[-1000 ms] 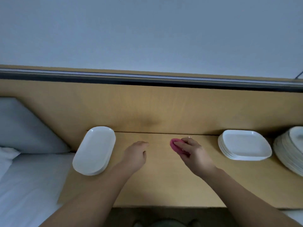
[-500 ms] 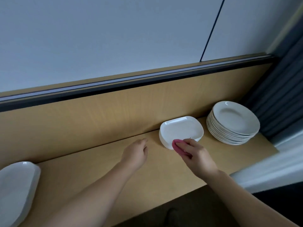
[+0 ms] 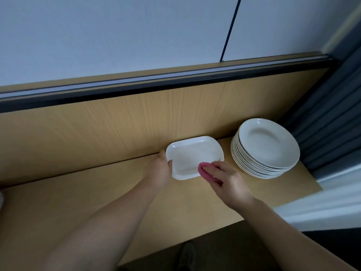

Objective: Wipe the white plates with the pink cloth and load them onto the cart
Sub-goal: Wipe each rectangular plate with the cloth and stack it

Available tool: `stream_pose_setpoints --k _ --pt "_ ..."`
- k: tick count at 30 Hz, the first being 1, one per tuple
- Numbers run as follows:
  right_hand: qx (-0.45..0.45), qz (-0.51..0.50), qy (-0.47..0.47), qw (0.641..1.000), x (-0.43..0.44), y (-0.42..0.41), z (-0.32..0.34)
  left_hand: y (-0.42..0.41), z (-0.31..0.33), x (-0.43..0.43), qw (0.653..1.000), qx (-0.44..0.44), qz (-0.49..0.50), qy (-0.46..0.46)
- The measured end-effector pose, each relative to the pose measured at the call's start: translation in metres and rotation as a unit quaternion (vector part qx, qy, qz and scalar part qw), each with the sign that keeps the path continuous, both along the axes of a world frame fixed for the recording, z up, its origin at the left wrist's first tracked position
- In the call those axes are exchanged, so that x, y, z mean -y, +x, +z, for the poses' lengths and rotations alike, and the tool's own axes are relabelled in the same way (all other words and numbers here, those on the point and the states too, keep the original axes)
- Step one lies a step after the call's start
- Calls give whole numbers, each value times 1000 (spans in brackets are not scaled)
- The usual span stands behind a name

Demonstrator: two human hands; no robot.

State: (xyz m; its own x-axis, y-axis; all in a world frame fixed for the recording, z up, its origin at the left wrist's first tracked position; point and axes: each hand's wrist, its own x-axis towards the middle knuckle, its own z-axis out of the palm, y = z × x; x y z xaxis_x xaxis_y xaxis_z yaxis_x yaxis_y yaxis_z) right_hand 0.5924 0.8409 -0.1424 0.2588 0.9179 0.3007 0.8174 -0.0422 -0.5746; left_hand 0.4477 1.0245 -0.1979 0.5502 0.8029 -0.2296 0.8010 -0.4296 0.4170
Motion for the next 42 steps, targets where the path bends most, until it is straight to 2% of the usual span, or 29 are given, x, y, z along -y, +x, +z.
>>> stream_pose_setpoints --k 3,12,22,28,33,42 --pt "-5 13 -5 1000 0 8 -4 8 -1 1 999 -31 6 -9" --pt "-8 26 -7 1000 7 24 -8 23 4 3 995 -14 83 -59" --pt "0 38 -3 999 9 30 -9 23 14 8 984 48 143 -95" --pt "7 40 7 999 3 32 -4 19 19 6 956 120 205 -170" --pt "17 30 40 999 -10 25 9 -7 25 4 944 155 218 -194" --pt "-2 19 84 996 -45 -14 20 -103 26 6 940 200 242 -134"
